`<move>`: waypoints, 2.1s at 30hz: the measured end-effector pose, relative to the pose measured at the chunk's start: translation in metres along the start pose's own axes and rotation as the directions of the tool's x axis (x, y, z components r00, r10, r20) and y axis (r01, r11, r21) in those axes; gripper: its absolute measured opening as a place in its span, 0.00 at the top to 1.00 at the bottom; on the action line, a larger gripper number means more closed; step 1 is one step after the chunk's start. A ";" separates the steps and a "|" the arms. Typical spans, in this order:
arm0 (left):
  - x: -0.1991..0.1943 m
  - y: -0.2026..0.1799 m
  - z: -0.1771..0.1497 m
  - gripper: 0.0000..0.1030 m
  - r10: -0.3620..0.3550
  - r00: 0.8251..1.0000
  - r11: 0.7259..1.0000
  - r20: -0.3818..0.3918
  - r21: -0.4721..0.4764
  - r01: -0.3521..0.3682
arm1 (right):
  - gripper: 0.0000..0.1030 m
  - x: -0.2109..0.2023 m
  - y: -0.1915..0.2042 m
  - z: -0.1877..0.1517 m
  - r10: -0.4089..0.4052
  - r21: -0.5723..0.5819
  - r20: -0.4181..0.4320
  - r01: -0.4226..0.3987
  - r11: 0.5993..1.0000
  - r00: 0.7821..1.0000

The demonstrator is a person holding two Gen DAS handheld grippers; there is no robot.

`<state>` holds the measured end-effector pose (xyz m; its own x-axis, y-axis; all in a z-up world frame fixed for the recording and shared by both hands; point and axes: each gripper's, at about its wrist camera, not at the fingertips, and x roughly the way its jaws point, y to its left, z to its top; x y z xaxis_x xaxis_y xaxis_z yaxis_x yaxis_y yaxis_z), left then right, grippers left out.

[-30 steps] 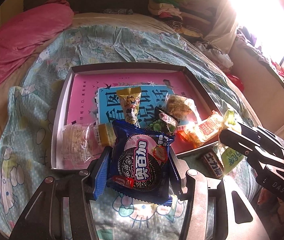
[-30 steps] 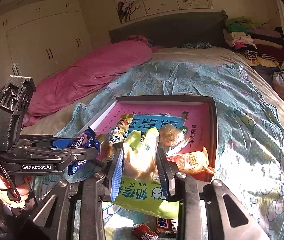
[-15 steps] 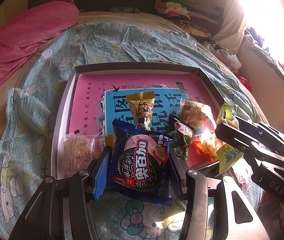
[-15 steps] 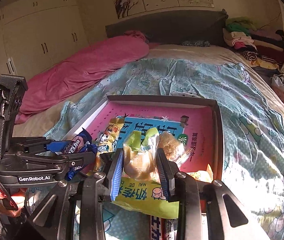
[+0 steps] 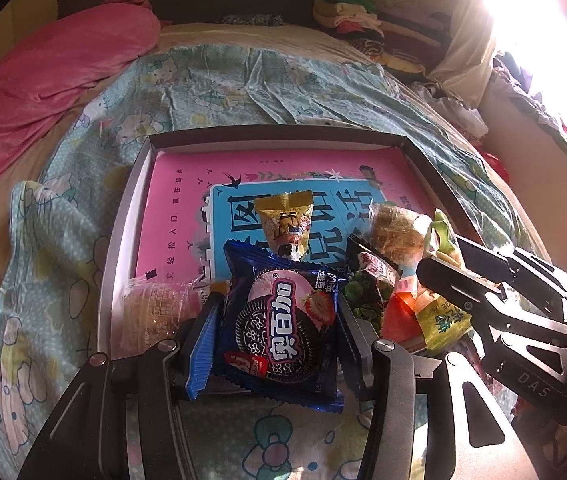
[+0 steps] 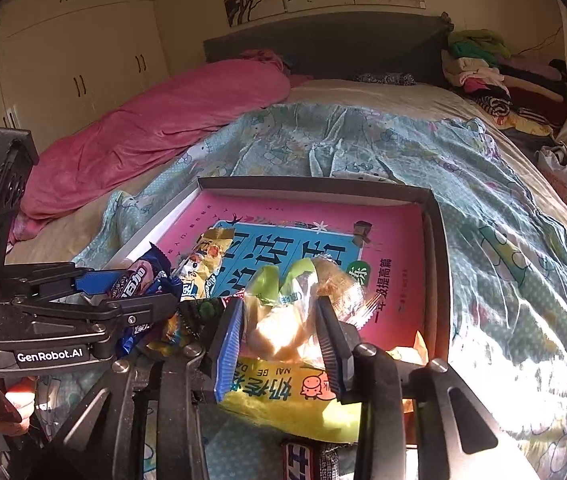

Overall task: Organize snacks
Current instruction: 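Carry the blue packet into the box with left tool while right tool carries the green bag, then open left tool over the box while right tool releases the green bag inside, then withdraw both tools toward the Snickers bar and brown round candy on the bed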

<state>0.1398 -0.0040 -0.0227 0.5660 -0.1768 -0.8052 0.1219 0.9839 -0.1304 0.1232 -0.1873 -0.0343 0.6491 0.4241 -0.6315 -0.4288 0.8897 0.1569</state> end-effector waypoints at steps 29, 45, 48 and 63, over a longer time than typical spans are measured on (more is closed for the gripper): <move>-0.028 -0.002 0.003 0.38 -0.042 0.997 0.999 0.060 0.001 0.042 | 0.52 -0.034 -0.019 -0.002 -0.009 0.087 0.042 0.005 0.996 0.999; -0.058 -0.018 -0.015 0.38 -0.103 0.992 0.993 0.074 0.069 0.098 | 0.51 -0.065 -0.032 -0.014 -0.046 0.113 0.029 0.043 0.993 0.999; -0.060 -0.026 -0.022 0.38 -0.127 0.990 0.989 0.056 0.083 0.122 | 0.51 -0.071 -0.034 -0.017 -0.045 0.123 0.025 0.042 0.991 0.999; -0.049 -0.080 -0.067 0.38 -0.251 0.962 0.945 -0.105 0.190 0.267 | 0.51 -0.072 -0.027 -0.042 0.005 0.119 -0.086 0.005 0.993 0.996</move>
<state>0.0470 -0.0728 -0.0114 0.4284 -0.4142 -0.8031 0.4214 0.8778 -0.2279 0.0617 -0.2490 -0.0245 0.5908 0.4126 -0.6934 -0.3474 0.9057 0.2430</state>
